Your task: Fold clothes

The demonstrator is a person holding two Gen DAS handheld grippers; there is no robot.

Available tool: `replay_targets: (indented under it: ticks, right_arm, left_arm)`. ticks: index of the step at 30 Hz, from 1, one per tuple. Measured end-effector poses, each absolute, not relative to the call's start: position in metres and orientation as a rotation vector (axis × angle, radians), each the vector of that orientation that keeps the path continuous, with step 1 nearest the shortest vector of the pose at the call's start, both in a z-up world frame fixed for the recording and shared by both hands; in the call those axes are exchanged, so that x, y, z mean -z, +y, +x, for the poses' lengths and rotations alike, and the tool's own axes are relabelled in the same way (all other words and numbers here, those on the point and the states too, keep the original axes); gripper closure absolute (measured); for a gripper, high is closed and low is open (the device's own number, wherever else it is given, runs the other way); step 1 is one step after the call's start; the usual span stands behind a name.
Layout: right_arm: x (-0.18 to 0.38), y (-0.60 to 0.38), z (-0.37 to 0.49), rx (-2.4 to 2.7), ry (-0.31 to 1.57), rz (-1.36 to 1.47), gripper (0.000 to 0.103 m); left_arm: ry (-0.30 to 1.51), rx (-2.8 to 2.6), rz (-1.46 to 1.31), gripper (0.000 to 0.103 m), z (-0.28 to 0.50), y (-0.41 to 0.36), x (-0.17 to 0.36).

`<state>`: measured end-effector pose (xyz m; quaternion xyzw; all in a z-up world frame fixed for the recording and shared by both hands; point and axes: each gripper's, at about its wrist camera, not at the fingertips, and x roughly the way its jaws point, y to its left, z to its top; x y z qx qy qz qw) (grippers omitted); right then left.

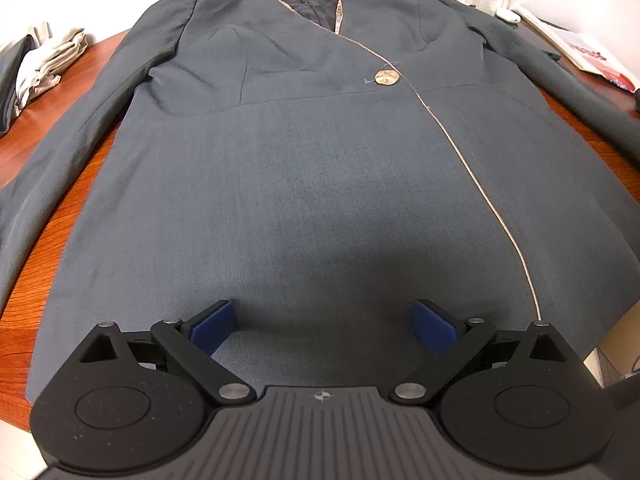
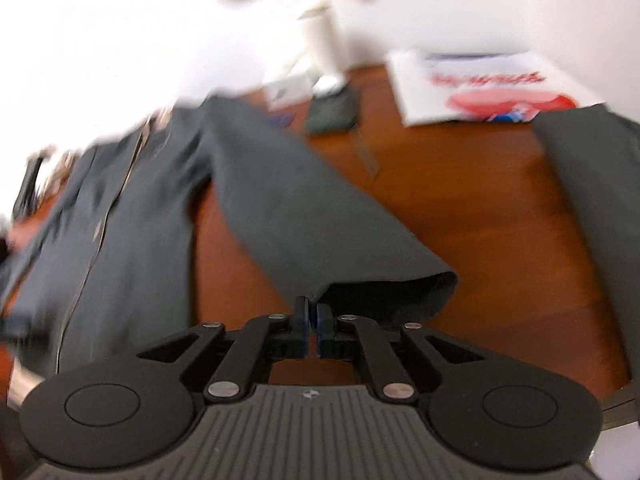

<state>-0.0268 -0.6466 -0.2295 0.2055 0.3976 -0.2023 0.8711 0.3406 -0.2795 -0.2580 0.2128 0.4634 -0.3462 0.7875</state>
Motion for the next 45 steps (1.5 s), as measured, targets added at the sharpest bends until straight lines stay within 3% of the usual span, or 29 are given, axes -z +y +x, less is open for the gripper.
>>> replay_targets:
  ticks: [4, 9, 14, 16, 21, 22, 26, 29, 37, 39, 41, 45]
  right_arm:
    - [0.229, -0.639, -0.034, 0.447, 0.859, 0.395, 0.072]
    - [0.225, -0.662, -0.026, 0.552, 0.831, 0.336, 0.070]
    - [0.239, -0.698, -0.013, 0.613, 0.851, 0.279, 0.044]
    - [0.249, -0.715, -0.005, 0.611, 0.871, 0.265, 0.042]
    - [0.262, -0.733, 0.009, 0.560, 0.918, 0.226, 0.043]
    - [0.263, -0.735, 0.010, 0.547, 0.926, 0.234, 0.048]
    - [0.268, -0.742, 0.013, 0.492, 0.956, 0.266, 0.087]
    - [0.265, -0.743, 0.016, 0.485, 0.966, 0.243, 0.097]
    - [0.240, -0.771, 0.022, 0.635, 0.971, 0.114, 0.096]
    - [0.234, -0.773, 0.027, 0.634, 0.963, 0.074, 0.086]
    - [0.220, -0.761, 0.030, 0.610, 0.920, 0.016, 0.063]
    - [0.206, -0.727, 0.027, 0.484, 0.854, -0.001, 0.060]
  left_arm:
    - [0.998, 0.750, 0.467, 0.005, 0.341, -0.281, 0.257]
    - [0.996, 0.754, 0.480, 0.005, 0.341, -0.282, 0.257]
    - [0.996, 0.756, 0.489, 0.005, 0.341, -0.283, 0.257]
    - [0.994, 0.759, 0.493, 0.005, 0.341, -0.282, 0.257]
    - [0.991, 0.764, 0.501, 0.005, 0.341, -0.283, 0.257]
    - [0.989, 0.763, 0.502, 0.005, 0.341, -0.283, 0.257]
    - [0.985, 0.752, 0.494, 0.005, 0.339, -0.283, 0.258]
    - [0.986, 0.737, 0.477, 0.005, 0.337, -0.282, 0.258]
    - [0.987, 0.722, 0.469, 0.005, 0.336, -0.283, 0.258]
    - [0.989, 0.721, 0.475, 0.005, 0.336, -0.284, 0.257]
    - [0.984, 0.717, 0.500, 0.005, 0.335, -0.287, 0.255]
    - [0.969, 0.733, 0.538, 0.005, 0.328, -0.292, 0.250]
